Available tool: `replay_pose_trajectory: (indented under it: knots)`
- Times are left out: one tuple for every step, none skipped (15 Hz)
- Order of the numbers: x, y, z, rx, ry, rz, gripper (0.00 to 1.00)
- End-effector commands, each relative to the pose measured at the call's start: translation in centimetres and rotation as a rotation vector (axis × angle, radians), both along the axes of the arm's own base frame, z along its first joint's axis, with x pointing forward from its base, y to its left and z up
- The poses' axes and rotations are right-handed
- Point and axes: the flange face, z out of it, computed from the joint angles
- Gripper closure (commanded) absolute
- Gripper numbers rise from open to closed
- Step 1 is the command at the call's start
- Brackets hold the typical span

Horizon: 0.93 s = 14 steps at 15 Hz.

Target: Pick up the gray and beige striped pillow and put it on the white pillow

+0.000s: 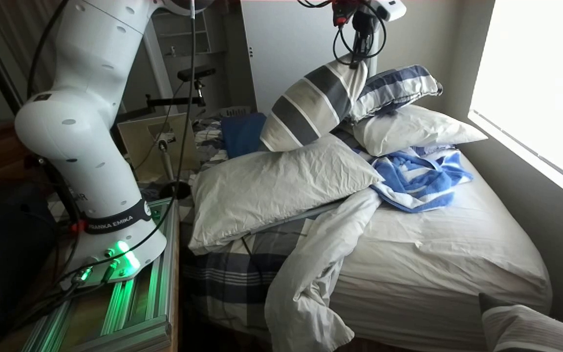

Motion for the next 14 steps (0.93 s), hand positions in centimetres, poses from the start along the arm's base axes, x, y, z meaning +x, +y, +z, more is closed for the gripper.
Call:
replay_pose_trajectory:
  knots:
    - [1.1,-6.2,2.5,-0.02,-0.016,-0.188,0.98]
    - [1.2,-7.3,2.2,-0.036,-0.008,-0.231,0.98]
    - [1.5,-8.2,1.6,-0.046,0.002,-0.274,0.98]
    - [1.9,-8.6,0.8,-0.062,0.008,-0.299,0.98]
    - [2.2,-8.7,0.1,-0.069,0.012,-0.313,0.98]
    - [2.6,-8.5,-0.6,-0.07,0.018,-0.33,0.87]
    - [2.8,-7.9,-1.4,-0.081,0.011,-0.327,0.67]
    - [3.1,-7.3,-1.7,-0.084,-0.015,-0.332,0.61]
    - [3.5,-7.0,-1.4,-0.069,-0.062,-0.34,0.54]
    - [3.8,-6.8,-0.5,-0.047,-0.133,-0.357,0.48]
    - [4.0,-6.6,0.3,-0.049,-0.19,-0.376,0.4]
    - [4.0,-6.3,1.6,-0.05,-0.251,-0.391,0.34]
    - [3.9,-5.9,2.7,-0.045,-0.31,-0.407,0.27]
    - [3.5,-5.3,3.6,-0.049,-0.339,-0.409,0.19]
